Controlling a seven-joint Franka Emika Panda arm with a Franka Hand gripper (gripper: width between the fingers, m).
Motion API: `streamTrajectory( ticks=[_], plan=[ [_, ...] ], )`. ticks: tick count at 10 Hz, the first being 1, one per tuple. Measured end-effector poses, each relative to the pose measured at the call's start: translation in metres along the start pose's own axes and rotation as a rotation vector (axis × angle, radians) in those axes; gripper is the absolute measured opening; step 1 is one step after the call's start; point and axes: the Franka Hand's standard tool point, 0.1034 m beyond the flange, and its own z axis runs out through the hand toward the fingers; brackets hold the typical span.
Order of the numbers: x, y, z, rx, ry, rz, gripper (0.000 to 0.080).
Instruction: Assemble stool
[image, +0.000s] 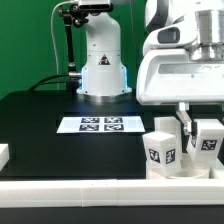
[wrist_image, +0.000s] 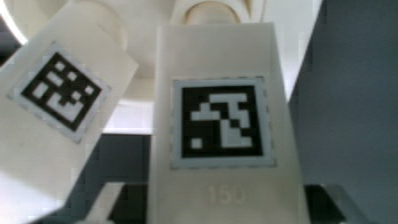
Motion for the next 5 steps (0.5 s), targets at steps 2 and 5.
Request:
streamTrajectory(
  ticks=[2, 5],
  plan=[
    [-0.0010, -0.0013, -0.0005, 0.003, 0.021, -0.005, 0.0340],
    [-0.0040, 0.0013, -0.0021, 0.006, 0.074, -0.030, 0.0340]
  ],
)
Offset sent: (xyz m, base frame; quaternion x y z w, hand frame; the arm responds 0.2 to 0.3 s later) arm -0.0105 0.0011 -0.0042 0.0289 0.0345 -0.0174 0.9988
